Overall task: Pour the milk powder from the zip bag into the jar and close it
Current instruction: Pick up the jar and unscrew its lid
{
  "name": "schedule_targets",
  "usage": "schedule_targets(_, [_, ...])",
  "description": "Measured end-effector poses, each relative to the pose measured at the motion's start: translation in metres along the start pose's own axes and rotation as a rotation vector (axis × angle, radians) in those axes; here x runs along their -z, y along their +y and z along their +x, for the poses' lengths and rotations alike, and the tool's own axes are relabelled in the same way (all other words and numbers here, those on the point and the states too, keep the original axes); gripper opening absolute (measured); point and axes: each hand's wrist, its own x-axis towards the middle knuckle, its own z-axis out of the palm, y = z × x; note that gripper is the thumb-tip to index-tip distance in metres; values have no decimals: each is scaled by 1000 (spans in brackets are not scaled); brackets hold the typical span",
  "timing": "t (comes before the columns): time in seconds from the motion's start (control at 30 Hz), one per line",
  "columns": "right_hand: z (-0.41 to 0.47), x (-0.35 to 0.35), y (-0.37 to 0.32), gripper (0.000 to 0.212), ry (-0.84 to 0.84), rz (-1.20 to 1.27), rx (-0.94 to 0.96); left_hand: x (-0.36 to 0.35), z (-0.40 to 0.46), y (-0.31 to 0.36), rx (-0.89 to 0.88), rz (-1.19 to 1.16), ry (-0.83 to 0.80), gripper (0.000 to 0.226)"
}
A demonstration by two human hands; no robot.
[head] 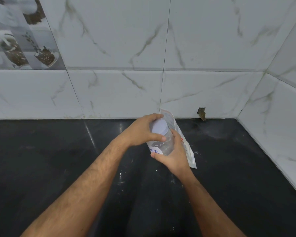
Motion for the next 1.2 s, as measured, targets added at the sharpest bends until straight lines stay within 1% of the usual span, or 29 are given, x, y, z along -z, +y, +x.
schedule_targets(0.07, [2, -4, -1, 103, -5, -43, 38, 0, 1, 1, 2, 80, 6, 83])
schedule_targets(0.13, [5, -7, 1, 106, 1, -54, 55, -1, 2, 2, 8, 116, 60, 79])
schedule_targets(0.2, [8, -9, 5, 104, 2, -39, 39, -1, 2, -1, 31, 70, 119, 74])
schedule_targets(0.23, [9, -9, 7, 102, 0, -35, 36, -1, 1, -3, 60, 0, 141, 72])
schedule_targets(0.3, [11, -10, 10, 99, -5, -25, 38, 1, -2, -10, 151, -277, 180, 65])
schedule_targets(0.4, [13, -13, 13, 99, -23, -8, 38, 3, -10, -37, 328, -847, 254, 40])
schedule_targets(0.43, [13, -15, 14, 99, -34, -3, 36, 3, -14, -49, 386, -1004, 274, 37])
schedule_targets(0.5, [12, -18, 16, 99, -66, 11, 33, -2, -24, -76, 504, -1213, 295, 46])
schedule_targets(0.57, [12, -23, 17, 97, -106, 9, 29, -10, -35, -102, 606, -1303, 332, 60])
schedule_targets(0.6, [13, -26, 17, 96, -123, 4, 28, -14, -40, -115, 644, -1307, 353, 62])
schedule_targets(0.63, [14, -29, 16, 97, -135, -2, 30, -17, -45, -125, 678, -1287, 375, 59])
schedule_targets(0.7, [16, -37, 14, 98, -154, -19, 38, -21, -54, -144, 749, -1209, 433, 45])
schedule_targets(0.73, [18, -42, 13, 98, -164, -32, 45, -22, -58, -152, 785, -1166, 461, 42])
schedule_targets(0.87, [22, -64, 14, 93, -195, -99, 69, -22, -71, -178, 916, -1005, 523, 45])
schedule_targets(0.93, [22, -76, 18, 91, -195, -128, 77, -22, -75, -187, 943, -933, 548, 46])
schedule_targets(1.03, [22, -93, 26, 91, -242, -134, 46, -24, -76, -198, 952, -855, 564, 40])
schedule_targets(1.1, [22, -99, 33, 90, -260, -131, 26, -26, -76, -203, 959, -730, 557, 33])
schedule_targets(1.2, [25, -109, 42, 90, -280, -123, 14, -25, -78, -209, 1000, -452, 562, 24])
